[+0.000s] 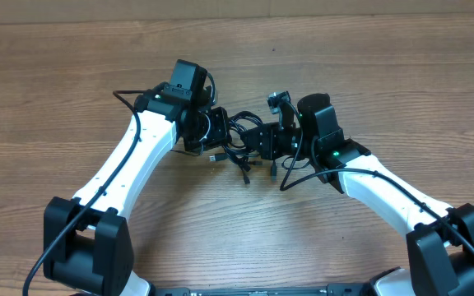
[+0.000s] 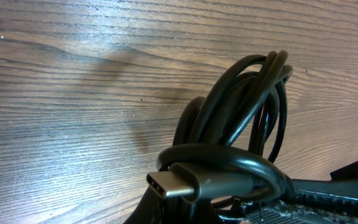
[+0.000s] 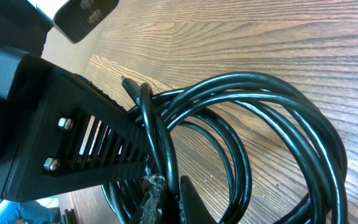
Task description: Untangle cables
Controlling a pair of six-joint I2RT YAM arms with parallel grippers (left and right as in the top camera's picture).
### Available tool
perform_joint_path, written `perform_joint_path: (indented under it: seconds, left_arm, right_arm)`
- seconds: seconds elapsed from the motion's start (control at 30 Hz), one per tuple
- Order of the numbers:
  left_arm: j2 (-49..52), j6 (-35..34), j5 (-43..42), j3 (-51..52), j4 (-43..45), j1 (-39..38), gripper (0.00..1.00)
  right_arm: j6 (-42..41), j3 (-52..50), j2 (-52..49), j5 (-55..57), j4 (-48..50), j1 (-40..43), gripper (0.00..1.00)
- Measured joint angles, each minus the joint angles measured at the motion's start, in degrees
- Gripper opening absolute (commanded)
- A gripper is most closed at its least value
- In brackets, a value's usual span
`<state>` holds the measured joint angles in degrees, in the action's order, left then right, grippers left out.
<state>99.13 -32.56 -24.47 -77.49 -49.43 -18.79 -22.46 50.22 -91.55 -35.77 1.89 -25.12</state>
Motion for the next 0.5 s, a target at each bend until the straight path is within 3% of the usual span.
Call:
perform_joint_path:
  seconds: [0.17, 0.5]
  left_arm:
    - [0.0, 0.0, 0.0, 0.0, 0.0, 0.0, 0.04]
    - [0.2, -1.1, 1.0, 0.0, 0.2, -3.9, 0.04]
  right_arm:
    - [-1.8, 0.0, 0.0, 1.7, -1.2, 0.0, 0.04]
    - [-9.6, 0.0, 0.3, 16.6, -11.3, -0.2, 0.04]
